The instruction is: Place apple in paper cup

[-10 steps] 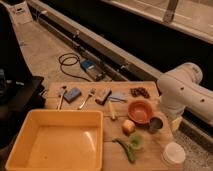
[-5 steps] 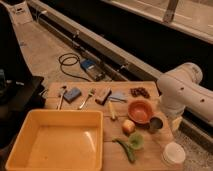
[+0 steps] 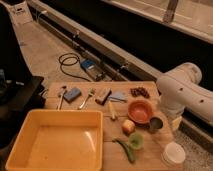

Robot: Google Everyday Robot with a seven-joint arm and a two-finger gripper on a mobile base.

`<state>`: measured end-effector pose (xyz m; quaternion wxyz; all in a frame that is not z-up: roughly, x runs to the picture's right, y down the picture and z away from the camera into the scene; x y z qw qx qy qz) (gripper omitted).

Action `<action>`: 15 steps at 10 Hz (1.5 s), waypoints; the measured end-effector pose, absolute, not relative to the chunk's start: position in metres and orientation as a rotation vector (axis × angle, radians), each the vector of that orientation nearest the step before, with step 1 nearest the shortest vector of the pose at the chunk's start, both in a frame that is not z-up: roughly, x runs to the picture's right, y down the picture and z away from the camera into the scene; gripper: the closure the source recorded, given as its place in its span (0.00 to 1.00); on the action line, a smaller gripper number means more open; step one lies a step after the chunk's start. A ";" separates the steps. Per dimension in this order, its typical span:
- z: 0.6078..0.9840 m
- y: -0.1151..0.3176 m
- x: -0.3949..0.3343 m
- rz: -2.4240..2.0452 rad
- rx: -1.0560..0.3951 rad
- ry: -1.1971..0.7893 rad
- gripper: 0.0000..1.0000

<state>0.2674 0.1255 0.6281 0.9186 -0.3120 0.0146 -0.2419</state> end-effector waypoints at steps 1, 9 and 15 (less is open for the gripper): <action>0.630 0.116 0.258 -0.523 -0.621 0.022 0.33; 0.649 0.092 0.184 -0.595 -0.546 -0.083 0.33; 0.673 0.117 0.206 -0.654 -0.589 -0.128 0.33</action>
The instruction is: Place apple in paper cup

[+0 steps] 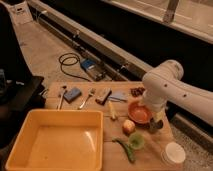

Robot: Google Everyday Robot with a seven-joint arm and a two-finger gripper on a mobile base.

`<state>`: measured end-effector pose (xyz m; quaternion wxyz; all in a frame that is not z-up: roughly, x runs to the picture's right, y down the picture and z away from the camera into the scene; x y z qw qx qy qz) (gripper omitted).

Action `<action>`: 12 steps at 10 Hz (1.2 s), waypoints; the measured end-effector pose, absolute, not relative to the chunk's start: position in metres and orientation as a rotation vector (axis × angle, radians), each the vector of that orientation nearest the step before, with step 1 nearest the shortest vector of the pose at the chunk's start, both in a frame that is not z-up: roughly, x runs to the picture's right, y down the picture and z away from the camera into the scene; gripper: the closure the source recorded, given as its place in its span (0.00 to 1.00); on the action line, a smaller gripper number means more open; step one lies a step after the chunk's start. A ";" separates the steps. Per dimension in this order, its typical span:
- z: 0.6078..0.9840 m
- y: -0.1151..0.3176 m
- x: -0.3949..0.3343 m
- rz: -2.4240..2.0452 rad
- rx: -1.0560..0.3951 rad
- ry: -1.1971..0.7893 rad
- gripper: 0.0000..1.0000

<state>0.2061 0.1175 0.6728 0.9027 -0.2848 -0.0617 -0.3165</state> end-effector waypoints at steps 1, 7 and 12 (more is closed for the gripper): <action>0.683 0.128 0.193 -0.686 -0.600 -0.161 0.33; 0.713 0.162 0.125 -0.786 -0.606 -0.347 0.33; 0.723 0.170 0.125 -0.774 -0.595 -0.374 0.33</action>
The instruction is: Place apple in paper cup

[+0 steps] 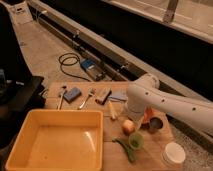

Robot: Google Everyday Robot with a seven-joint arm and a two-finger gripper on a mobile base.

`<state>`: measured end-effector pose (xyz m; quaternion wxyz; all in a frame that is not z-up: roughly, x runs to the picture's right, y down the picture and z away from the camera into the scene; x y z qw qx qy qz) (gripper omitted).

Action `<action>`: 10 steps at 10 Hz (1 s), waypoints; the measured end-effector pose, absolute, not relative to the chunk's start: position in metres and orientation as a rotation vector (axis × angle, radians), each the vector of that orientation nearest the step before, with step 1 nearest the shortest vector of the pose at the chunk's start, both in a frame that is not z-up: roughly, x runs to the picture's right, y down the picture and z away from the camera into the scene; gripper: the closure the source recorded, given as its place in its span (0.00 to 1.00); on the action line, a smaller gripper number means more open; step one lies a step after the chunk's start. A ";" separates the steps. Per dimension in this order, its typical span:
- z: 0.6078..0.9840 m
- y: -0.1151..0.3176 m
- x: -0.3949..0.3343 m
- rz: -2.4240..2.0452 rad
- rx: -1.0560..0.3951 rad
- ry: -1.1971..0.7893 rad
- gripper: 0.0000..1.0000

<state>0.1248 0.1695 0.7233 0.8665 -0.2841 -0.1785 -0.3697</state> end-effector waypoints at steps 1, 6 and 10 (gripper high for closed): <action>0.730 0.176 0.125 -0.773 -0.583 -0.391 0.33; 0.734 0.173 0.122 -0.825 -0.538 -0.433 0.33; 0.745 0.174 0.130 -0.887 -0.529 -0.440 0.33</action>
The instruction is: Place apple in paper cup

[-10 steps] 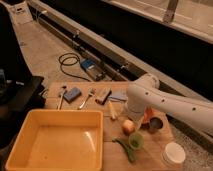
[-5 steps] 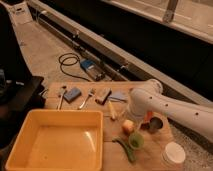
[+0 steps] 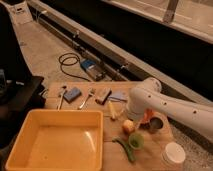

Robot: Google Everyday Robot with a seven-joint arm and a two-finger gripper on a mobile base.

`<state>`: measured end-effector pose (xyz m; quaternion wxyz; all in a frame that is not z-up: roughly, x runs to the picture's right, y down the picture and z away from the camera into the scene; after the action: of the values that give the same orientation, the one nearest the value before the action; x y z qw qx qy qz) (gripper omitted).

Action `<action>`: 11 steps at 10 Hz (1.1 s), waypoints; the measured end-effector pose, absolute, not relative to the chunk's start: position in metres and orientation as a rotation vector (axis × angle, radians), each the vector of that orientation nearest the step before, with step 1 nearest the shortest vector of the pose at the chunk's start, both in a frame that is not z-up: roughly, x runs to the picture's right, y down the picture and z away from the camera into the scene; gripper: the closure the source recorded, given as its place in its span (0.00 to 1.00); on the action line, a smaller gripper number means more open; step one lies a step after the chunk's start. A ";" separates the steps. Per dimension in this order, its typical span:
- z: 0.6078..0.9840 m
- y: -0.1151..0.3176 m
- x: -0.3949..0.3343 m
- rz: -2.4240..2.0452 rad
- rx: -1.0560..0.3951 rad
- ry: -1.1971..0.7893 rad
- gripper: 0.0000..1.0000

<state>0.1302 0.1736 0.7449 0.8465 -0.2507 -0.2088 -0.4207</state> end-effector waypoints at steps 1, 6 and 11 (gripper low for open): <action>0.748 0.175 0.134 -0.896 -0.528 -0.444 0.33; 0.773 0.184 0.143 -0.907 -0.531 -0.506 0.33; 0.799 0.214 0.137 -0.851 -0.569 -0.599 0.35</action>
<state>0.1375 0.2141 0.7988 0.8293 -0.2680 -0.2822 -0.4009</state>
